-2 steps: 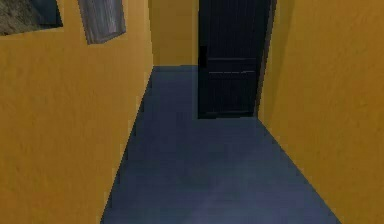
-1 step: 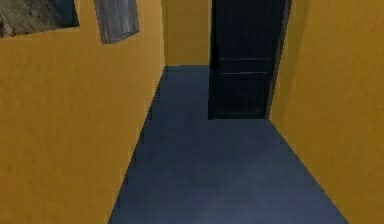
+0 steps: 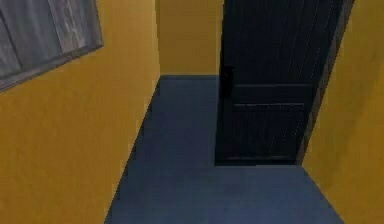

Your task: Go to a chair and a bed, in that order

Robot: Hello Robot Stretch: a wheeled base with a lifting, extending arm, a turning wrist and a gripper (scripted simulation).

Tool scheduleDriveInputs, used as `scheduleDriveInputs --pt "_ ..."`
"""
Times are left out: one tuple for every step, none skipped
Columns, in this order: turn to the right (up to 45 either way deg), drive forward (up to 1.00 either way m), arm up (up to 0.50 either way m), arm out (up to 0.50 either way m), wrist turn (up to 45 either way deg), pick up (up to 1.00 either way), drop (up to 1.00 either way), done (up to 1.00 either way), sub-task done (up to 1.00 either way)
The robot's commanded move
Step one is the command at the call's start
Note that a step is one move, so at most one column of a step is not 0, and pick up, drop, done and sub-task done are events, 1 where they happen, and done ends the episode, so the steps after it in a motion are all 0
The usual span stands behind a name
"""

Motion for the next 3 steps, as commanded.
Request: scheduleDriveInputs --pt "0.0 1.00 0.00 0.00 0.0 0.00 0.00 0.00 0.00" --pt "-3.0 0.00 0.00 0.00 0.0 0.00 0.00 0.00 0.00" --pt "0.0 1.00 0.00 0.00 0.0 0.00 0.00 0.00 0.00"
